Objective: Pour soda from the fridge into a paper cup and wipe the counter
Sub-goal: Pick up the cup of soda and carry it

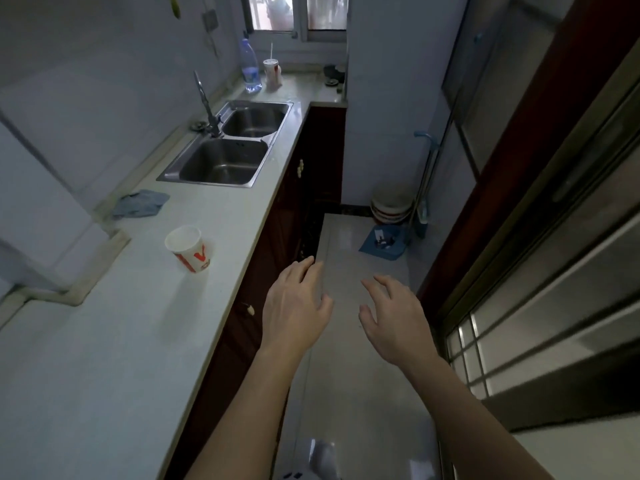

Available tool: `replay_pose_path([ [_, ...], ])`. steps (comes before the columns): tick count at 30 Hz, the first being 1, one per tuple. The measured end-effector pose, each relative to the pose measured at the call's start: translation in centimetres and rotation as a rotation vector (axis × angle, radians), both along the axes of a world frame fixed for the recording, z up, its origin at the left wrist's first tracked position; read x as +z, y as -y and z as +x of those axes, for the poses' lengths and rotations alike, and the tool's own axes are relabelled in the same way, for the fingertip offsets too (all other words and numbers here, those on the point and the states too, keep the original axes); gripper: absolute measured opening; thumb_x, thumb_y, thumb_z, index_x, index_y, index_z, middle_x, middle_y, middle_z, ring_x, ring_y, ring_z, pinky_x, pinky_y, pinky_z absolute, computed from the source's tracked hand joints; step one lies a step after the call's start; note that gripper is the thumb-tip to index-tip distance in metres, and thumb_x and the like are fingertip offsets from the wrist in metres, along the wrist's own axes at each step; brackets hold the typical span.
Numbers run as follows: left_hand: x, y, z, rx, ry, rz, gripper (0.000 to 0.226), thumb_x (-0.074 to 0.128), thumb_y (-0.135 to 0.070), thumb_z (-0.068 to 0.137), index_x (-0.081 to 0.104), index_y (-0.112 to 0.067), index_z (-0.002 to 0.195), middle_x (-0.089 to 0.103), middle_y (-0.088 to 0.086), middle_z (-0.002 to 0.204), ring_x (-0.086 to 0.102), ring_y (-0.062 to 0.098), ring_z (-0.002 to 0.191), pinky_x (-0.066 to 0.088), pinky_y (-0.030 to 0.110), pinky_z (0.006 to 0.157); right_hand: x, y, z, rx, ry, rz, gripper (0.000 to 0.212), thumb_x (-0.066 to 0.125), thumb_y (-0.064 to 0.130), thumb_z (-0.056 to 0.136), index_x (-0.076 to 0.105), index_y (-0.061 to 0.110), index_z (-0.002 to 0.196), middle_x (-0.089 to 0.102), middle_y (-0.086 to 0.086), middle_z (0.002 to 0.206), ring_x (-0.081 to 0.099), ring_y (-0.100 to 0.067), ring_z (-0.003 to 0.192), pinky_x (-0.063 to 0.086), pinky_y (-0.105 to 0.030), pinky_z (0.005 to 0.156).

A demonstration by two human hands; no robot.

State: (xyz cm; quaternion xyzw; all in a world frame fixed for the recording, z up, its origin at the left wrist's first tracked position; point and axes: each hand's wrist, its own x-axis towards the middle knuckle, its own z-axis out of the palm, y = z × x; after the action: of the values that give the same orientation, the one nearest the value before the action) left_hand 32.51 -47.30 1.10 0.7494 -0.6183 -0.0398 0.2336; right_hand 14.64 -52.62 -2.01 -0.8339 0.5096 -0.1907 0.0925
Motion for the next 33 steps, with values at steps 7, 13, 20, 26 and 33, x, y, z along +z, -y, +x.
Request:
replay_pose_path([
  [7, -0.3, 9.6, 4.9, 0.010, -0.007, 0.031, 0.054, 0.059, -0.031, 0.093, 0.048, -0.018, 0.144, 0.047, 0.003, 0.150, 0.042, 0.022, 0.139, 0.043, 0.045, 0.110, -1.1, 9.0, 4.6, 0.029, -0.009, 0.008, 0.042, 0.061, 0.028, 0.089, 0.058, 0.014, 0.128, 0.060, -0.013, 0.125, 0.058, -0.028, 0.111, 0.049, -0.045, 0.097],
  [13, -0.6, 16.6, 8.4, 0.062, 0.005, 0.055, 0.054, 0.056, -0.033, 0.095, 0.046, -0.021, 0.146, 0.044, -0.002, 0.152, 0.039, 0.018, 0.141, 0.039, 0.039, 0.113, -1.5, 16.9, 9.4, 0.074, 0.010, 0.018, 0.041, 0.064, 0.028, 0.089, 0.058, 0.014, 0.127, 0.059, -0.011, 0.127, 0.057, -0.029, 0.113, 0.049, -0.048, 0.097],
  [20, -1.2, 26.2, 13.5, 0.219, -0.004, 0.070, 0.052, 0.056, -0.033, 0.095, 0.048, -0.023, 0.145, 0.047, -0.003, 0.150, 0.042, 0.017, 0.137, 0.040, 0.037, 0.111, -1.6, 29.0, 15.7, 0.253, -0.021, 0.065, 0.057, 0.027, 0.043, 0.094, 0.048, 0.019, 0.140, 0.051, -0.007, 0.140, 0.047, -0.024, 0.129, 0.040, -0.047, 0.108],
  [26, -0.3, 34.1, 18.6, 0.410, -0.006, 0.106, 0.052, 0.063, -0.030, 0.092, 0.052, -0.019, 0.141, 0.053, 0.001, 0.145, 0.048, 0.020, 0.133, 0.044, 0.038, 0.106, -0.7, 39.5, 22.7, 0.429, -0.016, 0.074, 0.056, 0.033, 0.044, 0.092, 0.052, 0.020, 0.138, 0.053, -0.006, 0.140, 0.047, -0.025, 0.131, 0.039, -0.049, 0.110],
  [33, 1.3, 35.8, 23.9, 0.676, -0.016, 0.125, 0.053, 0.061, -0.032, 0.093, 0.050, -0.019, 0.143, 0.051, 0.002, 0.148, 0.046, 0.021, 0.137, 0.039, 0.037, 0.110, 0.3, 43.9, 32.2, 0.724, 0.024, 0.041, 0.047, 0.052, 0.030, 0.088, 0.052, 0.020, 0.135, 0.054, -0.005, 0.136, 0.046, -0.023, 0.130, 0.037, -0.047, 0.111],
])
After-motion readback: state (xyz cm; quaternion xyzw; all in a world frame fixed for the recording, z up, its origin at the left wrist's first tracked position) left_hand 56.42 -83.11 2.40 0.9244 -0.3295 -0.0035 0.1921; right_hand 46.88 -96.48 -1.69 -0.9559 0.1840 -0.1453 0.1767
